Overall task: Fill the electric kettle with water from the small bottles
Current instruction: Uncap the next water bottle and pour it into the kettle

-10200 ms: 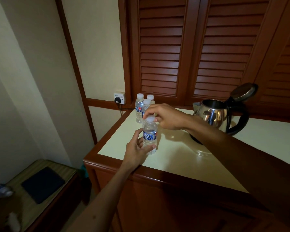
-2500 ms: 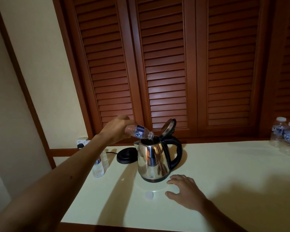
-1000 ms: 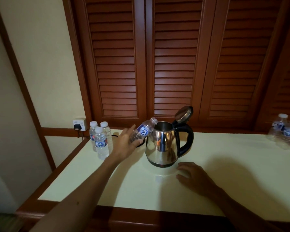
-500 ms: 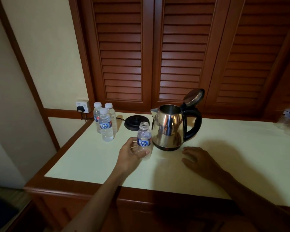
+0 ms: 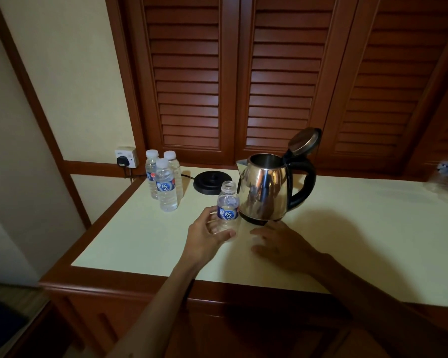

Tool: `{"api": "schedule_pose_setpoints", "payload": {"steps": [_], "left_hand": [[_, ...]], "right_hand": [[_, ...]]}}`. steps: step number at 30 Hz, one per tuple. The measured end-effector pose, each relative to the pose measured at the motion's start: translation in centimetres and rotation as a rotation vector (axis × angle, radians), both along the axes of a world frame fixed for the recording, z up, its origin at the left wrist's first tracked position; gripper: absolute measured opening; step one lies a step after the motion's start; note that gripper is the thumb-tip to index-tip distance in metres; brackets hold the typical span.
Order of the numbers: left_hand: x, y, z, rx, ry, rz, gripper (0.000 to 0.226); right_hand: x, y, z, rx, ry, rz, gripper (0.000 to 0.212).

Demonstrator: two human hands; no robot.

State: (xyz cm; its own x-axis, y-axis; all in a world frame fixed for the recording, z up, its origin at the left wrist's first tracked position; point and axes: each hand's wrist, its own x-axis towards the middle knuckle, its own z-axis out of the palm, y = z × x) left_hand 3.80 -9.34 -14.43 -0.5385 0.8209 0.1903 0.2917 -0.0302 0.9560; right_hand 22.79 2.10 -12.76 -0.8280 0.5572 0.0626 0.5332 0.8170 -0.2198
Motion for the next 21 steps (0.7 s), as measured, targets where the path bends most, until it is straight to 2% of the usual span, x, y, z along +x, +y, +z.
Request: {"api": "schedule_pose_setpoints", "payload": {"steps": [2,5,8,10,13,15,21], "left_hand": [[0.0,0.0,0.0,0.007,-0.006,-0.003,0.060],[0.0,-0.1,0.0,0.016,-0.012,-0.010,0.059],[0.0,-0.1,0.0,0.038,-0.027,-0.009,0.057],[0.1,0.0,0.1,0.048,-0.035,-0.010,0.056],[-0.1,0.0,-0.2,0.054,-0.063,-0.017,0.057],[-0.1,-0.1,-0.2,0.059,-0.077,-0.025,0.057],[0.2,-0.5,0.3,0.075,-0.127,-0.062,0.056]], "right_hand": [[-0.5,0.0,0.2,-0.005,-0.045,0.049,0.043],[-0.8,-0.1,0.8,-0.071,0.031,0.079,0.032],[-1.6,-0.5,3.3,-0.083,0.336,0.084,0.018],[-2.6,-0.8,5.9,-0.069,0.492,0.037,0.022],[-4.1,-1.1,9.4,-0.014,0.607,0.041,0.032],[-4.9,-1.2,11.0,-0.024,0.591,0.111,0.032],[-6.7,-0.6,12.9,0.066,0.286,0.310,0.033]]}}
